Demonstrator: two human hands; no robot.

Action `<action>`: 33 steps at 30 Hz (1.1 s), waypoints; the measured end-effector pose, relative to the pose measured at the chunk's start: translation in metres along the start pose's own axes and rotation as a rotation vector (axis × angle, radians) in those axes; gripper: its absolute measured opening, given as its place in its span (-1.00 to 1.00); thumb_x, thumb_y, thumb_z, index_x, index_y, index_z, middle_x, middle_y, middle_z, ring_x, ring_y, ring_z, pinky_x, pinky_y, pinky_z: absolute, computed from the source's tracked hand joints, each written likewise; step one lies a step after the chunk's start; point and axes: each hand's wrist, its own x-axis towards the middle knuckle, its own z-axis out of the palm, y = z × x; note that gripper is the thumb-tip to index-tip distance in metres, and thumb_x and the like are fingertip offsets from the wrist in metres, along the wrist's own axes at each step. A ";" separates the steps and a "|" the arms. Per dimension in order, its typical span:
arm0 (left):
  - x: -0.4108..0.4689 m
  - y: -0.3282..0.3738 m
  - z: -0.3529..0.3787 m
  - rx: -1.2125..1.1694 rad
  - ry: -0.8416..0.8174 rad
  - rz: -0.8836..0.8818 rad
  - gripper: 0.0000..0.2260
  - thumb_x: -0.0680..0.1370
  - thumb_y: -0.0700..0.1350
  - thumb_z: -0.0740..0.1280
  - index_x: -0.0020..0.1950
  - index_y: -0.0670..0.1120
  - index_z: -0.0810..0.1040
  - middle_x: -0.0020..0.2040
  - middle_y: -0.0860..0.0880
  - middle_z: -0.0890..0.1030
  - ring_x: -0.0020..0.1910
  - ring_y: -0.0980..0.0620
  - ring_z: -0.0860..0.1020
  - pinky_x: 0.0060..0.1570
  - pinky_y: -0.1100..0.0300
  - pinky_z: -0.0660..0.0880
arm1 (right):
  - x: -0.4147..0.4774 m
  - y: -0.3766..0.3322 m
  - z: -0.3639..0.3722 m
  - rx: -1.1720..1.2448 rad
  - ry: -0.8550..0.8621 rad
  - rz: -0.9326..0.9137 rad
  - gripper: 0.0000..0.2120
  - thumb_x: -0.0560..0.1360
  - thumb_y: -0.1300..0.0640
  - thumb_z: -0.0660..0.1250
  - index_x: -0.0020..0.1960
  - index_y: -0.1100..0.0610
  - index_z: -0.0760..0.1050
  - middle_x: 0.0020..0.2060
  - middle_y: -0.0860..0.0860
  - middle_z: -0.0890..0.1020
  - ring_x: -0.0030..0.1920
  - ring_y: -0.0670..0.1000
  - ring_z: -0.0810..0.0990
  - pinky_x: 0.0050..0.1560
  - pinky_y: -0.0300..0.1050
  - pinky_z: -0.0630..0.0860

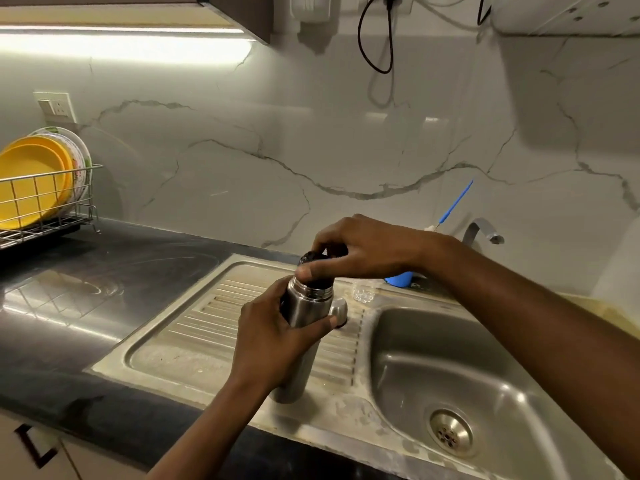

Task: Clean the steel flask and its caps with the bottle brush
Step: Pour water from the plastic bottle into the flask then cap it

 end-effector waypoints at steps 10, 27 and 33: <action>0.001 -0.017 -0.030 0.011 0.004 -0.027 -0.42 0.28 0.25 0.62 0.25 0.15 0.62 0.03 0.25 0.70 0.03 0.32 0.63 -0.01 0.28 0.57 | 0.049 0.087 0.125 0.048 -0.056 0.412 -0.30 0.53 -0.18 0.44 0.59 -0.07 0.28 0.53 0.03 0.44 0.46 0.10 0.46 0.40 0.10 0.46; 0.003 -0.020 -0.025 0.018 -0.034 -0.042 -0.41 0.28 0.23 0.65 0.26 0.15 0.63 0.03 0.25 0.70 0.03 0.31 0.64 0.02 0.28 0.59 | 0.018 0.091 0.052 0.297 0.231 0.377 -0.37 0.49 -0.15 0.52 0.49 -0.05 0.43 0.31 0.00 0.56 0.12 0.04 0.65 -0.09 -0.14 0.63; 0.000 -0.012 -0.013 0.008 -0.048 -0.022 -0.36 0.28 0.17 0.69 0.32 0.15 0.62 0.03 0.28 0.70 0.02 0.32 0.64 0.00 0.30 0.57 | -0.028 0.024 -0.047 0.482 0.071 0.059 -0.55 0.50 0.09 0.55 0.36 -0.01 0.56 0.23 -0.03 0.64 0.08 0.04 0.73 0.00 -0.04 0.71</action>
